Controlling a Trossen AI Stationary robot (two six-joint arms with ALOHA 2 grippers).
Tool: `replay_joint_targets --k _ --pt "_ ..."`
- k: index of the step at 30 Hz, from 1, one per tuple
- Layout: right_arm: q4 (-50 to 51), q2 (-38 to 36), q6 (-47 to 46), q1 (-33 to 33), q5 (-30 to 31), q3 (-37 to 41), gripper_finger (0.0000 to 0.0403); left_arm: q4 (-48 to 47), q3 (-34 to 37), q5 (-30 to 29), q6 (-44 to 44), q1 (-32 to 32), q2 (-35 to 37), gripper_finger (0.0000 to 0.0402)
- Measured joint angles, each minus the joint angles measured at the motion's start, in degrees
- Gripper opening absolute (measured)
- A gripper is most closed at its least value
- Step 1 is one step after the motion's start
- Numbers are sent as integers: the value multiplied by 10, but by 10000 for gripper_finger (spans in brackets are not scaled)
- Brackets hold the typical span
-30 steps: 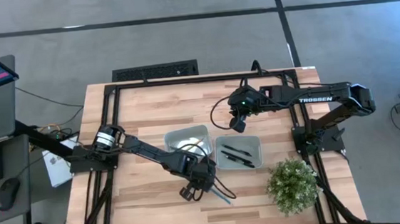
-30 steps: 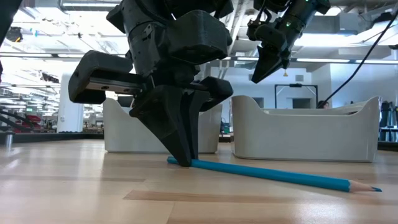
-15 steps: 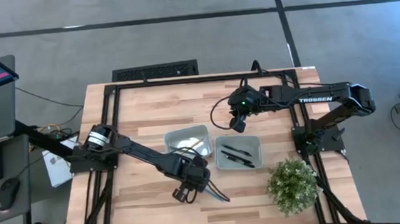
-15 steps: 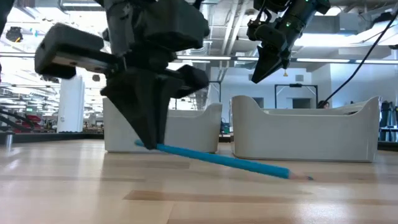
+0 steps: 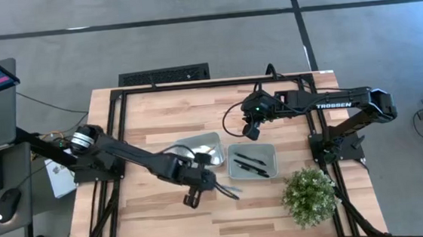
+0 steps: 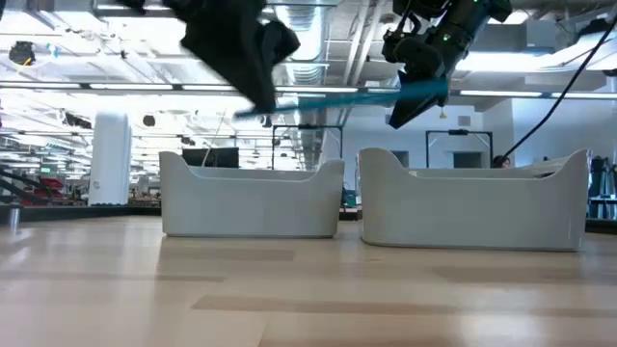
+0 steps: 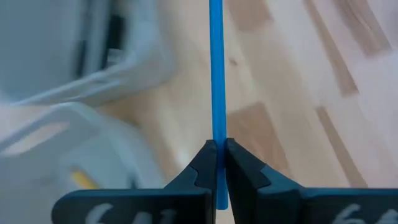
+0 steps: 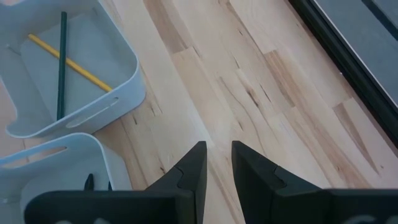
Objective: Sort pens & pencils
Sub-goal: Put the blue pencil into the left gray bin
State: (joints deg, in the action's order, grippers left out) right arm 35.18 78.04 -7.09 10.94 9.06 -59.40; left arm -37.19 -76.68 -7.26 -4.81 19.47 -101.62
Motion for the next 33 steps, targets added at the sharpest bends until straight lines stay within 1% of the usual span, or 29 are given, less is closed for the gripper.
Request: replay_joint_targets --k 5,7,9,12,14,17,20,26,33 --pt "0 0 0 0 0 0 95 -24 0 -75 73 -2 50 6" --pt "-1 0 0 0 0 0 95 -48 0 -98 82 -3 64 6" --pt "0 0 0 0 0 0 95 -79 0 -109 71 -5 73 6" --pt "0 0 0 0 0 0 95 -124 0 -116 42 -12 76 7" --pt "-1 0 0 0 0 0 95 -145 0 -118 45 -22 76 7" --pt "0 0 0 0 0 0 95 -161 0 -121 50 -41 76 7" --pt "-1 0 0 0 0 0 95 -168 0 -123 37 -57 76 7" --pt "6 0 0 0 0 0 95 -201 0 -95 24 -84 76 7" --pt "10 0 0 0 0 0 95 -231 0 -91 26 -92 76 7"
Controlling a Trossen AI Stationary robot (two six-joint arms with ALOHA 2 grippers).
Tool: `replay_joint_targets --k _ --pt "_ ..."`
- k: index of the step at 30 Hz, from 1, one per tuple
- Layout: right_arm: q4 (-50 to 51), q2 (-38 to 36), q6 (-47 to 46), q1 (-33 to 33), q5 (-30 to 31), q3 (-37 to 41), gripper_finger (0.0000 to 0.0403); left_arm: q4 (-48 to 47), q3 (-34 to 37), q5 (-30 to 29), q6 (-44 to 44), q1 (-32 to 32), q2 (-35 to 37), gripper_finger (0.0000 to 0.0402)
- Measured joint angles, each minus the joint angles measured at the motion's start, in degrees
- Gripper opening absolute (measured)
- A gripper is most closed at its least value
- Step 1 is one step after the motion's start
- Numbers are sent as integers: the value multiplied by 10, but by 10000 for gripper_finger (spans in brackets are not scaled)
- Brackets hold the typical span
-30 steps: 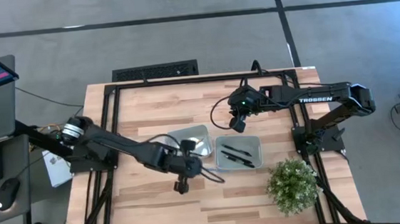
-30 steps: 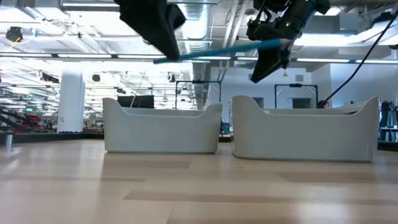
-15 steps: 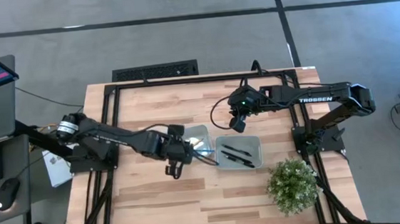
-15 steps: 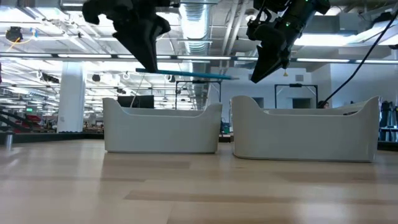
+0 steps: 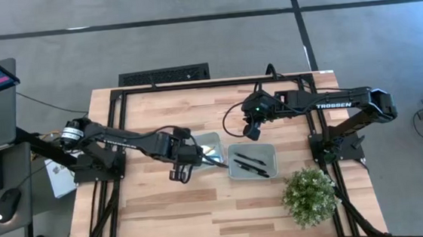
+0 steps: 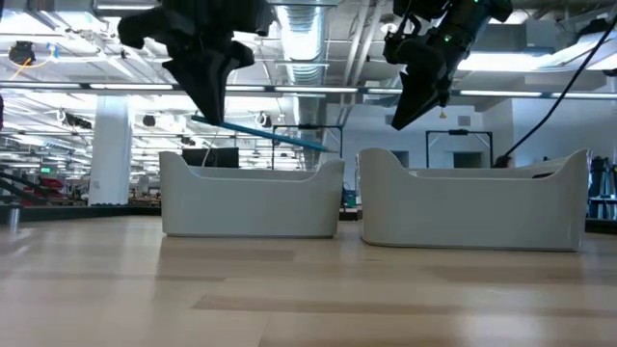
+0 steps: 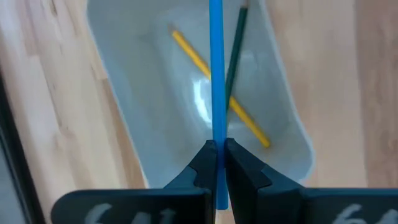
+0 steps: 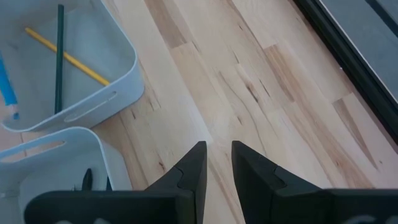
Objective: Sort pens & pencils
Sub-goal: Put the blue pencil into the left gray bin
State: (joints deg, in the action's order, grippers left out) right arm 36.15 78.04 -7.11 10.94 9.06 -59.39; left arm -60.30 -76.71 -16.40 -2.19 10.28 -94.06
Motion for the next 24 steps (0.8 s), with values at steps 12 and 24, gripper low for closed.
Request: replay_joint_targets --k 12,24 --pt "1 0 0 0 0 0 95 1 20 -6 -1 -14 0 7" --pt "0 0 0 0 0 0 95 136 111 32 -41 -32 0 7"
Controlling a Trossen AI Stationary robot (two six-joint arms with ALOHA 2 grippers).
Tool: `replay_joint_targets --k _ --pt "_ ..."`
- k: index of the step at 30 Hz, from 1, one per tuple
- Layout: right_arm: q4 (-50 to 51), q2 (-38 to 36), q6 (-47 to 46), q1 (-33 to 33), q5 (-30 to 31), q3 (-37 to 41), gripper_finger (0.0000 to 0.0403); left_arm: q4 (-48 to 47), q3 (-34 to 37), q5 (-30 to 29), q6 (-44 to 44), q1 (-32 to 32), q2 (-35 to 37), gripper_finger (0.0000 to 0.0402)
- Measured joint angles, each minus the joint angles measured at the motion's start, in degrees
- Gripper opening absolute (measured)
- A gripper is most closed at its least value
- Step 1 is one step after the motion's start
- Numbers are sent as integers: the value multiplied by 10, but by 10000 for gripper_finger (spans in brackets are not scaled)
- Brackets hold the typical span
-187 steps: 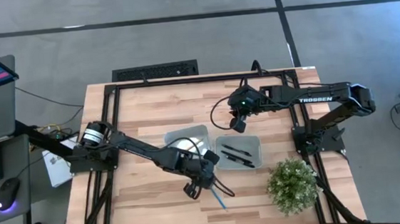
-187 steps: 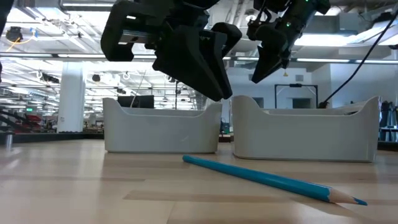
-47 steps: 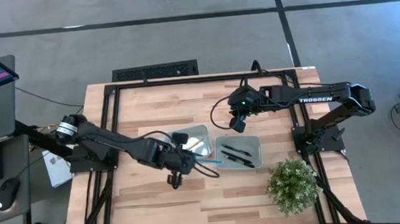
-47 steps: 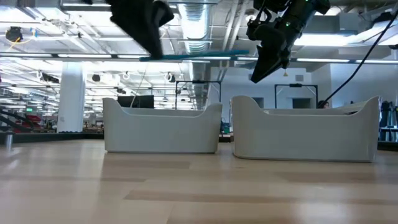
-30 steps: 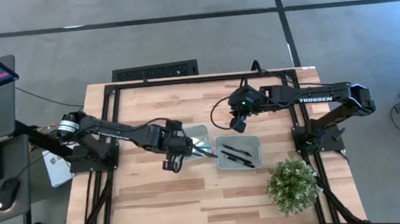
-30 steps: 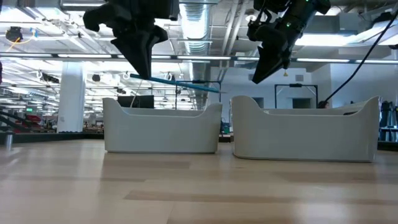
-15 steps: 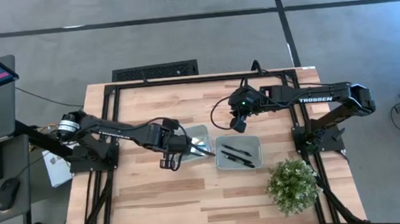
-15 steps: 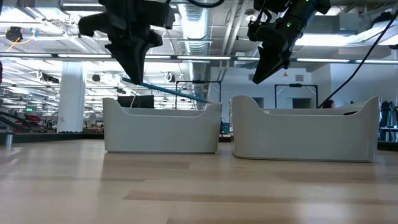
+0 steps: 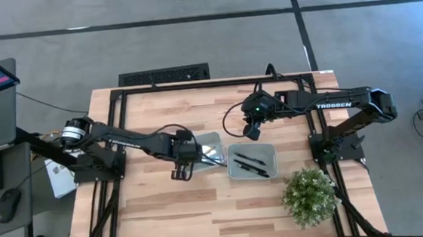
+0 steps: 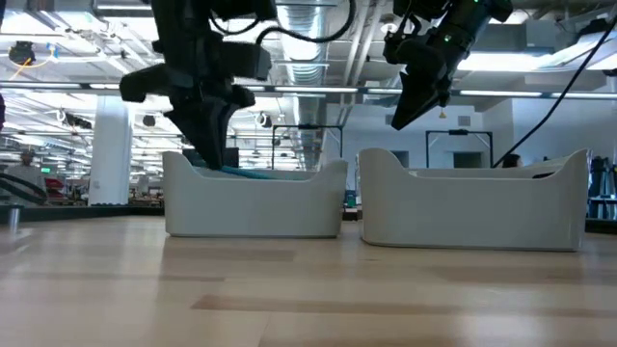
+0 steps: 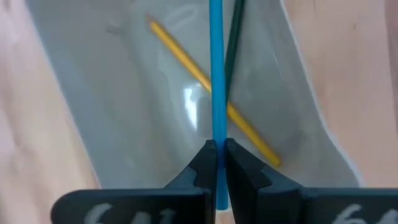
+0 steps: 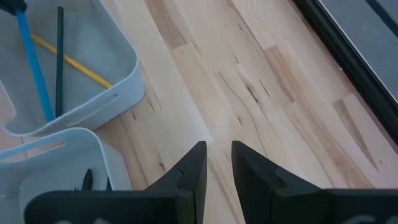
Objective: Sort pens & pencils
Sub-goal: Put the blue pencil into the left gray bin, then return to Home Position
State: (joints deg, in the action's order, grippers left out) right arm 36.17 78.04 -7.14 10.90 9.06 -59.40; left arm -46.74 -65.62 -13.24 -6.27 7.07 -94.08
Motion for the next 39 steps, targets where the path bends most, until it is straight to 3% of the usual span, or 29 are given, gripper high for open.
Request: replay_joint_targets --k 14,21,28,34,39 --pt "-4 0 0 1 0 0 95 30 49 15 24 -37 0 7" --pt "-4 0 0 1 0 0 95 31 49 85 9 -36 0 41" --pt "-4 0 0 0 0 0 95 32 49 43 23 -37 0 77" --pt "6 -2 0 0 0 0 95 -10 45 20 31 -37 1 82" --pt "27 -29 0 0 0 0 95 -24 43 20 43 -37 50 82"
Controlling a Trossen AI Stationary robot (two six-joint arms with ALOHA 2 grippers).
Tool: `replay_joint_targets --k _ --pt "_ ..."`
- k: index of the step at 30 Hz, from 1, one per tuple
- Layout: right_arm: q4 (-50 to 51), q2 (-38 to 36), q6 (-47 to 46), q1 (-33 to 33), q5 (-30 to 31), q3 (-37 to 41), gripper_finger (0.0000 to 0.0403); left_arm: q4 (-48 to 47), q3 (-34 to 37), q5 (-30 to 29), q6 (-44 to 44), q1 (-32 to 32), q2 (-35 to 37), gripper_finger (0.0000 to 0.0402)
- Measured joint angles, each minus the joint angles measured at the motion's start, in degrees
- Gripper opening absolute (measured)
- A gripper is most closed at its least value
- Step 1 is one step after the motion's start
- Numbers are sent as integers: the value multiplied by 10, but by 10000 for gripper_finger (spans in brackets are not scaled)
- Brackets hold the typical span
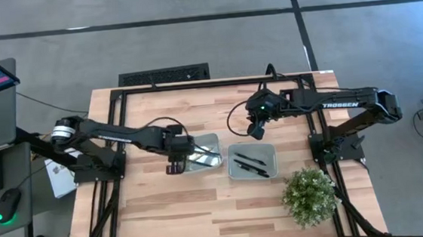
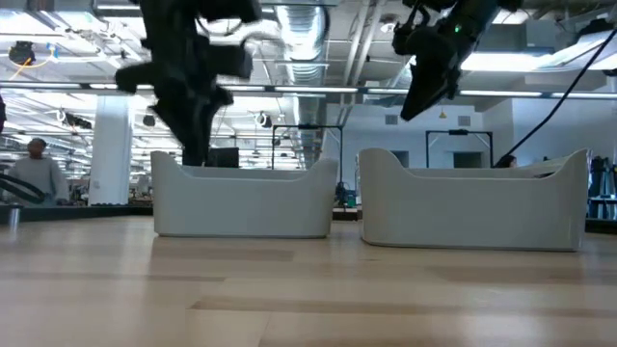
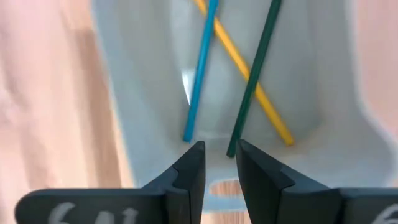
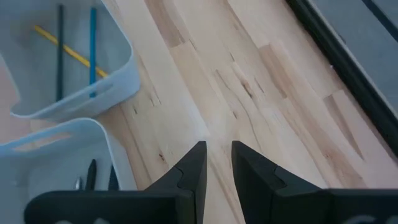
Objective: Sort pens & pencils
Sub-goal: Return to Home Position
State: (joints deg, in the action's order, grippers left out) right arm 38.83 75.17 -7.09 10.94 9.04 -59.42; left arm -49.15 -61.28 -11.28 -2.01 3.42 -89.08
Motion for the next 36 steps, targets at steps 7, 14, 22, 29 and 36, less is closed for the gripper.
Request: replay_joint_targets --k 7,14,22,29,36 --pt "54 -40 7 0 0 -49 95 28 -1 -20 -36 0 104 82" --pt "57 -79 85 16 2 -75 95 68 -1 -127 -30 0 191 82" --pt "58 -132 177 24 2 -76 95 47 -1 -169 -82 0 234 82" --pt "65 -145 201 27 0 -76 95 10 0 -217 -57 0 233 82" --pt "34 -169 191 75 -20 -73 95 52 0 -255 -12 -34 288 82"
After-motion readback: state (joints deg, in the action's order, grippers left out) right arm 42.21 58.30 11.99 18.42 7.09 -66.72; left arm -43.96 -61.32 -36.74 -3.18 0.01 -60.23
